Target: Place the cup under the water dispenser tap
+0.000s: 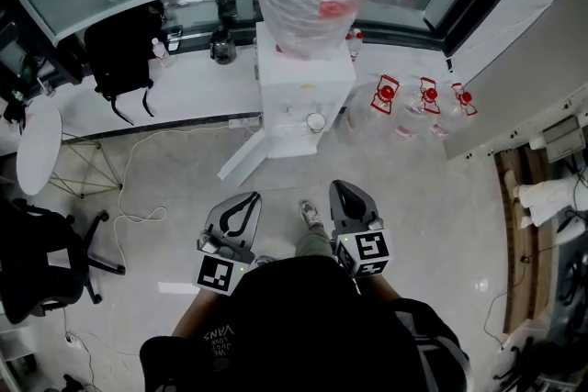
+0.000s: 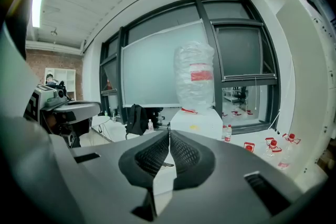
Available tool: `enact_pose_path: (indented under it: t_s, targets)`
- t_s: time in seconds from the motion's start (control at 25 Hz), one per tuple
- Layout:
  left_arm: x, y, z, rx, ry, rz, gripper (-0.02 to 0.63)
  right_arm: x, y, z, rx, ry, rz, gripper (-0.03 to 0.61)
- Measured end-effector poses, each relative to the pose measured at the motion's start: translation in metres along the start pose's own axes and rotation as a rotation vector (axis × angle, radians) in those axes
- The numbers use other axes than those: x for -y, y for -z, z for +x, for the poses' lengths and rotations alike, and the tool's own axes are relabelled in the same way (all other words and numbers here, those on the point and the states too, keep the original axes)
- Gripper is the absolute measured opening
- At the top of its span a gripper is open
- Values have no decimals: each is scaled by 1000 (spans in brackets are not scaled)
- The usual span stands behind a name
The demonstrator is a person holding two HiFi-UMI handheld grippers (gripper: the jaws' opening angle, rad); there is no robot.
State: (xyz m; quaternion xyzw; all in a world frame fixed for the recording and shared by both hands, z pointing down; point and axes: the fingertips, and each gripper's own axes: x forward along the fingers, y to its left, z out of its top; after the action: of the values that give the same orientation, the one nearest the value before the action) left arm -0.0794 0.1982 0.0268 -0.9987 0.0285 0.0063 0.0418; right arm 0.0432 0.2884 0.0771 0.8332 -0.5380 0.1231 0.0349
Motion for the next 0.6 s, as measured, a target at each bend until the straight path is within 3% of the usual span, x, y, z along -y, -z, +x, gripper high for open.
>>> enact_pose_path:
  t_s: [0.6]
  targets:
    - [-3,2,-12,-7,-39,-9,21,7,-11,-5,-7,-3,-29,43]
